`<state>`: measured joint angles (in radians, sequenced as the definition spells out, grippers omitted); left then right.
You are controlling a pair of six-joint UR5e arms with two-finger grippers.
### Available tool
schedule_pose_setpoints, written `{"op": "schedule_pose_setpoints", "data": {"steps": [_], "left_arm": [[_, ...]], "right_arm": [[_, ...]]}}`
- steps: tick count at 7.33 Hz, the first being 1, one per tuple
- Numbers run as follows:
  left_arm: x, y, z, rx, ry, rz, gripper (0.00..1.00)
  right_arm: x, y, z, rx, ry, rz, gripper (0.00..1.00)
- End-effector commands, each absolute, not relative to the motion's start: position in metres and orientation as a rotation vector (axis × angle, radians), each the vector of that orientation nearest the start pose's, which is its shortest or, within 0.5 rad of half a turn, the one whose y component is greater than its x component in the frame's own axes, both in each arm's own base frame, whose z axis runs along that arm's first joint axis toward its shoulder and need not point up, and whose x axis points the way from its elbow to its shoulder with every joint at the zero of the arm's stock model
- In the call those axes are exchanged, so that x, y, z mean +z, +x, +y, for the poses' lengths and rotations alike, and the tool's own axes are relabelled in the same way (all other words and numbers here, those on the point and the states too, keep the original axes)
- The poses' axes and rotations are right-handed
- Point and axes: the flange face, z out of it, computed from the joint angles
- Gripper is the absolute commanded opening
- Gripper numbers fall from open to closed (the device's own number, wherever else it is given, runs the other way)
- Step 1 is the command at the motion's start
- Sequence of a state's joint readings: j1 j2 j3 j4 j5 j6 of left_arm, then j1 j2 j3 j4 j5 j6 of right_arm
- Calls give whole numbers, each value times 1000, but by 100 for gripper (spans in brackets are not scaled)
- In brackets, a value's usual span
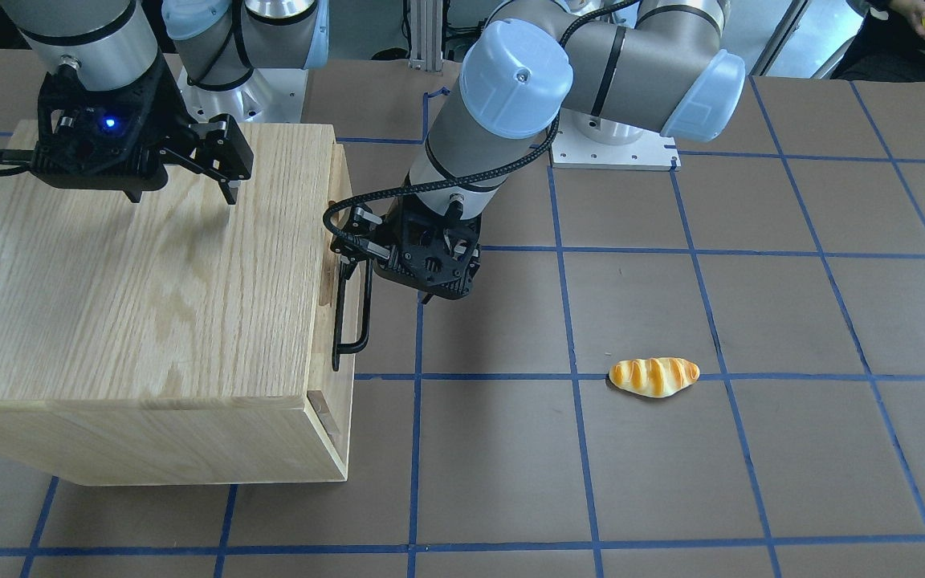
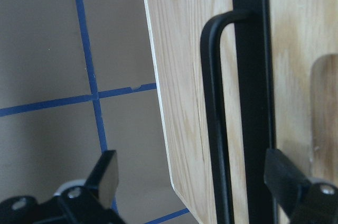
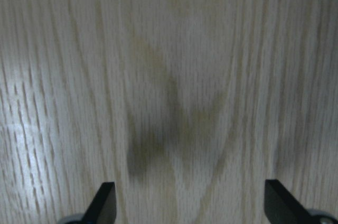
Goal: Open upper drawer
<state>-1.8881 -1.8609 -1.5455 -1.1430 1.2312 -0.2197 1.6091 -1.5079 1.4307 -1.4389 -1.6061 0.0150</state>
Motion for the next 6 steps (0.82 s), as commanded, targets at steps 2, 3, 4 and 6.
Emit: {"op": "schedule_pose_setpoints", "data": {"steps": [2, 3, 4, 6], "left_arm": [[374, -337, -540, -131, 274, 3398, 100], [376, -316, -547, -131, 218, 3371, 100], [378, -287, -555, -111, 142, 3370, 100], [388, -245, -564, -112, 80, 3363, 100]], "right_arm": [[513, 149, -507, 84, -38, 3177, 100], [513, 149, -507, 84, -38, 3177, 100], [512, 149, -506, 86, -38, 3177, 100], [513, 149, -507, 84, -38, 3177, 100]]}}
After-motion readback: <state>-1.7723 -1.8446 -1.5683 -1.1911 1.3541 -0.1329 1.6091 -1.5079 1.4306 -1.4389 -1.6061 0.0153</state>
